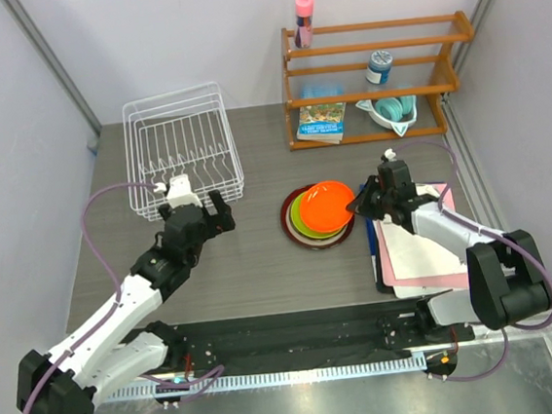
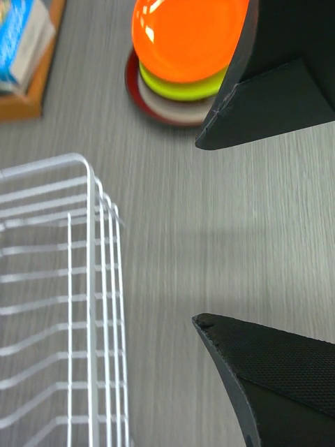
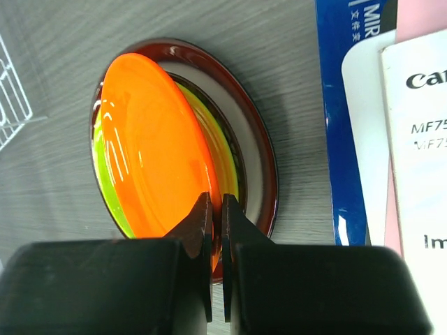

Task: Unload the plates from the dish rack

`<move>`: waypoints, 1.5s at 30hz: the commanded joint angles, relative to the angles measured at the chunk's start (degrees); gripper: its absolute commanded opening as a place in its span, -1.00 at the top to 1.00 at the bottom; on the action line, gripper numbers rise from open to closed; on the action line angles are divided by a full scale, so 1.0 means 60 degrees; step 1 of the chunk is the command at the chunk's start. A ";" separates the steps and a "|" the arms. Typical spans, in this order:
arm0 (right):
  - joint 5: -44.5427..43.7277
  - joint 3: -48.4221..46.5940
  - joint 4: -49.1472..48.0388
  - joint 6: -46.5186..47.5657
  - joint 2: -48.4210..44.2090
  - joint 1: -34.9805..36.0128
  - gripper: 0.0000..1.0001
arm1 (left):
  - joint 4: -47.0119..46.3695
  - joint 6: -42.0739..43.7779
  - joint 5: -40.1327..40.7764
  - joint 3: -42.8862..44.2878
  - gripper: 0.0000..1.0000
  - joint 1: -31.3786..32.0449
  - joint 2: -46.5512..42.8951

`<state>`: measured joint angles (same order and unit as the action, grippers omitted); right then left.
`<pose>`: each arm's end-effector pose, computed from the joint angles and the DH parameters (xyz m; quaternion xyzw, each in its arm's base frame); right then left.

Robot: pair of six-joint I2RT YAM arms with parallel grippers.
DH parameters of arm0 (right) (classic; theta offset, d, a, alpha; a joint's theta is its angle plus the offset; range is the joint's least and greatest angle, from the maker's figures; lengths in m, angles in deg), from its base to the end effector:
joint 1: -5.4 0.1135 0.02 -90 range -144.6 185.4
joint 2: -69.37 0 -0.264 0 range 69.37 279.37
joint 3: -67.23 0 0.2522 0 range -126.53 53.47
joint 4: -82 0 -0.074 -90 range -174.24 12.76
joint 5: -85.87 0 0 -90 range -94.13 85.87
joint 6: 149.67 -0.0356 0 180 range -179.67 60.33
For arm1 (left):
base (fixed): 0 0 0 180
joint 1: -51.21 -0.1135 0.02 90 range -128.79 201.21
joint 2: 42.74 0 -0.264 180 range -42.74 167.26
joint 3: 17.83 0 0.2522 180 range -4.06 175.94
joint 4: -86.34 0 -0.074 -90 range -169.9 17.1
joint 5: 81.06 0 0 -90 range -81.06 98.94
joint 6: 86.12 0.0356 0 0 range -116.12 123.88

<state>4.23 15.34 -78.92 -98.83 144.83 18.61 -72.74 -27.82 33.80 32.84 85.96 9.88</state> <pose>0.2570 0.0656 0.1942 0.1766 0.8967 0.2366 0.3299 0.1809 -0.1072 0.2734 -0.0973 0.8166 -0.1458 0.5499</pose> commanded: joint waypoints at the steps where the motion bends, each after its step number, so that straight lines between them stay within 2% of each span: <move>1: 0.0437 -0.0046 -0.0696 0.0154 0.0283 -0.0049 0.98 | 0.0740 0.0392 0.1654 -0.0072 -0.99 -0.0019 -0.0040; 5: 0.0803 -0.0120 -0.0829 0.0110 0.0635 -0.0063 0.96 | 0.0828 0.0464 0.2051 -0.0203 -0.99 -0.0019 -0.0083; 7: 0.0949 -0.0090 -0.0843 0.0110 0.0709 -0.0049 0.86 | 0.0858 0.0508 0.2155 -0.0276 -0.99 -0.0019 -0.0142; 11: 0.1068 -0.0163 -0.0843 0.0242 0.0695 -0.0049 0.11 | 0.0887 0.0596 0.2388 -0.0292 -0.99 -0.0019 -0.0215; 12: 0.1024 -0.0164 -0.0843 0.0300 0.0651 -0.0063 -0.19 | 0.0916 0.0611 0.2476 -0.0277 -0.99 -0.0019 -0.0244; 14: 0.0966 -0.0222 -0.0727 0.0417 0.0549 -0.0049 -0.35 | 0.0916 0.0684 0.2710 -0.0277 -0.99 -0.0019 -0.0245; 15: 0.0849 -0.0338 -0.0436 0.0592 0.0447 -0.0049 -0.58 | 0.0887 0.0742 0.2944 -0.0277 -0.99 -0.0019 -0.0245; 19: 0.0616 -0.0617 0.0093 0.1091 0.0007 -0.0049 -0.85 | 0.0697 0.1035 0.3517 -0.0437 -0.99 -0.0019 -0.0143; 23: -0.0394 -0.0648 0.0504 0.1632 -0.0827 -0.0034 -0.98 | 0.0083 0.1138 0.3942 -0.0760 -0.99 -0.0062 -0.0011; 25: -0.1009 -0.0530 0.0519 0.1968 -0.1367 -0.0034 -1.00 | -0.0387 0.1241 0.3375 -0.0790 -0.99 -0.0136 0.0121; 27: -0.2371 -0.0370 0.0665 0.2145 -0.1720 -0.0049 -1.00 | -0.0606 0.1256 0.3181 -0.0615 -0.99 -0.0136 0.0486; 32: -0.4406 0.0157 0.0418 0.3023 -0.2745 -0.0034 -0.99 | 0.0752 0.0934 0.3311 0.0629 -0.99 -0.0121 0.1614; 35: -0.5140 0.0639 -0.0138 0.3318 -0.3127 -0.0048 -0.99 | 0.0902 0.0918 0.3415 0.0895 -0.99 -0.0107 0.1821; 39: -0.6078 0.1197 -0.0842 0.3450 -0.3275 -0.0034 -0.99 | 0.0404 0.1050 0.3327 0.0530 -0.99 -0.0107 0.1382; 45: -0.7134 0.2720 -0.3562 0.3786 -0.3129 -0.0034 -0.99 | -0.0182 0.1460 0.3327 -0.0056 -0.99 -0.0107 0.0328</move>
<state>-30.41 27.31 -86.48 -78.61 126.02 18.39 -69.48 -20.80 52.40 34.41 85.45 15.78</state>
